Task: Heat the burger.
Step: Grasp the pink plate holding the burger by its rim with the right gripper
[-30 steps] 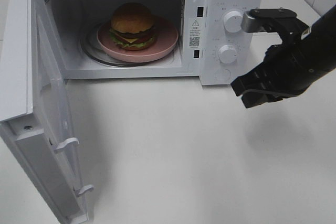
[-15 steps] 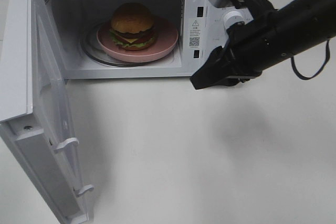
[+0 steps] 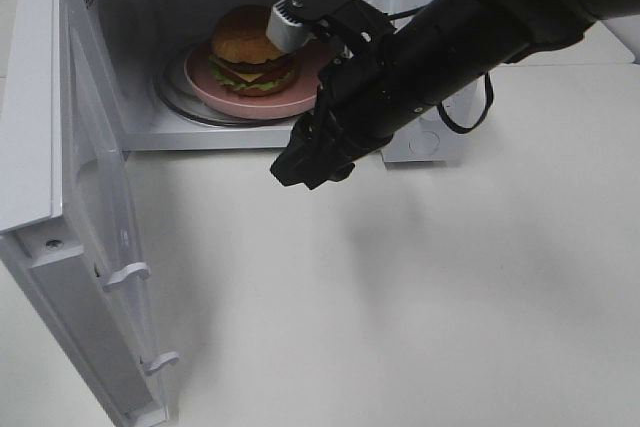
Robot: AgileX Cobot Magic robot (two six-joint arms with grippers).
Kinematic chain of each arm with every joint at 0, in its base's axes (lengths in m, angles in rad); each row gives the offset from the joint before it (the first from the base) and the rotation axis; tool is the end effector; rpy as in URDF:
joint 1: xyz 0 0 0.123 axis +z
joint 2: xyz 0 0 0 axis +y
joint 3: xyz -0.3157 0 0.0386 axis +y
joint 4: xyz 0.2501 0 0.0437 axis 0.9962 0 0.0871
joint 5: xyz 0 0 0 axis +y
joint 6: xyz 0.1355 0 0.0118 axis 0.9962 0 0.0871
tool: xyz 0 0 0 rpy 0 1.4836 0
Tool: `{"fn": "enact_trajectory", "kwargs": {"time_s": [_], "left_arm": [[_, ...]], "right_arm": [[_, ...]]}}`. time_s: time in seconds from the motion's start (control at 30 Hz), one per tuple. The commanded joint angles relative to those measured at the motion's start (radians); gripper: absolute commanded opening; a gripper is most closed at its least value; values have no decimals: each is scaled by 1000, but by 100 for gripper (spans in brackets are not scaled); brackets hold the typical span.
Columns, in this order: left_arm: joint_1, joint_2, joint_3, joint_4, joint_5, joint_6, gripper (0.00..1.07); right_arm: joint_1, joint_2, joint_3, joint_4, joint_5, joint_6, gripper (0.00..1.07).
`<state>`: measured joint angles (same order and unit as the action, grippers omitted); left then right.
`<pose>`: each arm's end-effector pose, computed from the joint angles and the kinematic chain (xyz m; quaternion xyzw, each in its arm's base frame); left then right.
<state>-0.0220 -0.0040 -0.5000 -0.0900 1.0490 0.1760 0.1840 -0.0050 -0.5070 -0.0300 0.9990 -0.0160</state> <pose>0.0035 -0.0107 0.2596 0.0854 0.8439 -0.0042 0.5296 0.0065 -0.0023 0.2677 -0.0830 0.8292 0.0314 0.5519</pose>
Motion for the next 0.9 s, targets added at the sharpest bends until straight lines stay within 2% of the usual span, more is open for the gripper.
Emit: {"fn": "enact_trajectory", "kwargs": {"time_s": [0.03, 0.9], "left_arm": [[-5, -22, 3, -2, -14, -7, 0], [-5, -22, 3, -2, -14, -7, 0]], "right_arm": [[0, -21, 2, -1, 2, -9, 62], [0, -21, 2, -1, 2, -9, 62]]}}
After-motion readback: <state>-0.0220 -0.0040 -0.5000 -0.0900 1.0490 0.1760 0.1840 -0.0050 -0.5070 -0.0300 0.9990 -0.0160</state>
